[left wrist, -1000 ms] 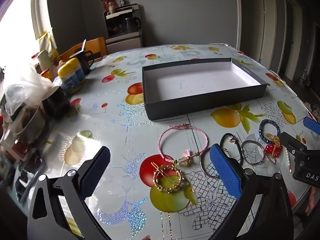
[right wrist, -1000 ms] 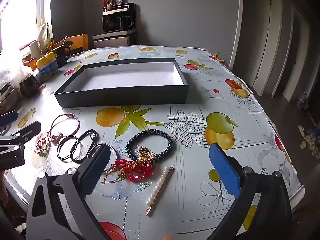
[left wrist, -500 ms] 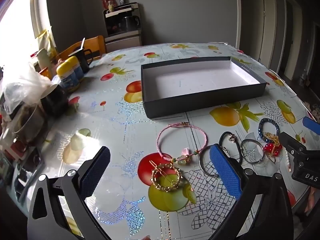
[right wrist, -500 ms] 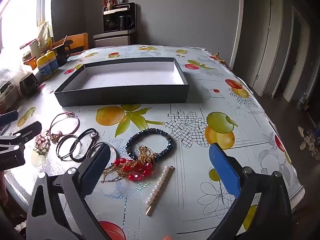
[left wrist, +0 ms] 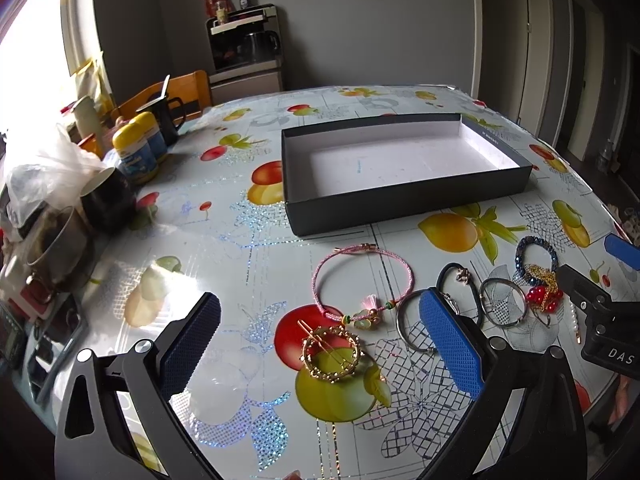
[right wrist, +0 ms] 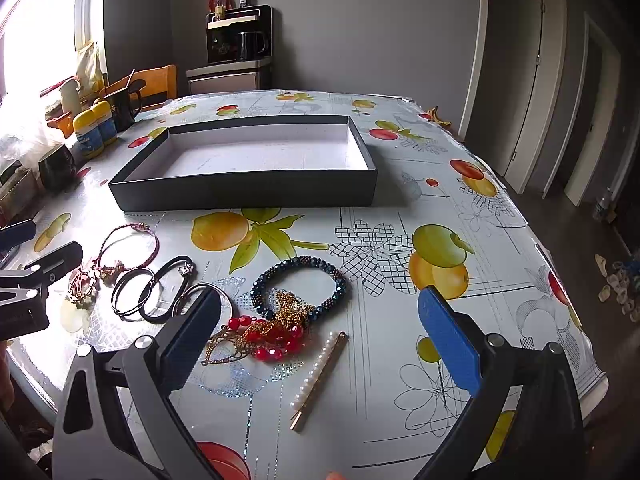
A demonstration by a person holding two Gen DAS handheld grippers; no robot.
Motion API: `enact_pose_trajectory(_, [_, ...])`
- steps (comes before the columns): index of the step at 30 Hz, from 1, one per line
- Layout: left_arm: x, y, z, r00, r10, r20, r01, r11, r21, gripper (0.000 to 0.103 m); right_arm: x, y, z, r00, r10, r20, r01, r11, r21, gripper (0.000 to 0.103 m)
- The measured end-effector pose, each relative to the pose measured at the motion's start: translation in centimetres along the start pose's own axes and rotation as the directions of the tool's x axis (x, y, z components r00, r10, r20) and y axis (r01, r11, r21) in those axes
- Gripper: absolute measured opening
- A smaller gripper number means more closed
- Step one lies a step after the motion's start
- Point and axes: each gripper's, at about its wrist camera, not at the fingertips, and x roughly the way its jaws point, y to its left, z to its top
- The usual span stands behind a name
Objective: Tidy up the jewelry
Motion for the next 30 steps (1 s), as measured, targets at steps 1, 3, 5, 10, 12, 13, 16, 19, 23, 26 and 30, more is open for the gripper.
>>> enact_pose_trajectory(1, [0.0, 0.0, 0.0, 1.0, 0.001, 0.0, -0.001, 1.0, 0.0, 0.101, 0.0, 0.01, -0.01, 1.0, 0.0, 0.0, 0.0, 1.0, 0.0, 0.097])
enact_pose_trajectory(3, [0.01, 0.0, -0.02, 1.0, 0.0, 0.0, 0.0, 1.0, 0.0, 0.101, -0.01, 0.02, 0.05, 1.0, 0.0, 0.0, 0.0, 1.0, 0.0, 0.097])
enact_pose_trajectory(5, [0.02, -0.03, -0.03, 1.0, -0.001, 0.0, 0.001, 1.0, 0.0, 0.101, 0.01, 0.01, 0.01, 1.0, 0.0, 0.0, 0.0, 1.0, 0.0, 0.097])
enact_pose_trajectory(10, [0.06, -0.03, 0.01, 1.0, -0.003, 0.001, 0.003, 1.0, -0.001, 0.101, 0.0, 0.03, 0.08, 1.0, 0.0, -0.001, 0.0, 1.0, 0.0, 0.097])
enact_pose_trajectory(12, [0.09, -0.1, 0.0, 1.0, -0.001, 0.0, 0.001, 1.0, 0.0, 0.101, 0.0, 0.03, 0.05, 1.0, 0.001, -0.002, -0.001, 1.0, -0.001, 0.098])
enact_pose_trajectory(13, [0.08, -0.05, 0.0, 1.0, -0.003, 0.0, 0.003, 1.0, -0.001, 0.101, 0.0, 0.04, 0.03, 1.0, 0.0, -0.001, 0.0, 1.0, -0.001, 0.098])
enact_pose_trajectory(16, [0.09, -0.03, 0.01, 1.0, -0.002, 0.0, 0.002, 1.0, -0.003, 0.101, 0.0, 0.05, 0.06, 1.0, 0.0, -0.001, 0.0, 1.0, 0.0, 0.098])
enact_pose_trajectory(19, [0.05, -0.13, 0.01, 1.0, -0.003, 0.0, 0.003, 1.0, -0.002, 0.101, 0.02, 0.06, 0.01, 1.0, -0.001, -0.002, 0.001, 1.0, -0.002, 0.098])
enact_pose_trajectory(23, [0.07, -0.19, -0.01, 1.0, -0.004, -0.001, 0.004, 1.0, -0.002, 0.101, 0.03, 0.1, -0.01, 1.0, -0.002, -0.002, 0.002, 1.0, -0.002, 0.098])
enact_pose_trajectory(26, [0.07, -0.15, 0.01, 1.0, -0.003, 0.0, 0.003, 1.0, -0.003, 0.101, 0.04, 0.11, 0.0, 1.0, -0.002, -0.001, 0.002, 1.0, -0.002, 0.098])
enact_pose_trajectory(30, [-0.11, -0.27, 0.0, 1.0, -0.005, 0.002, 0.005, 1.0, -0.007, 0.101, 0.05, 0.12, -0.01, 1.0, -0.002, -0.002, 0.002, 1.0, -0.002, 0.098])
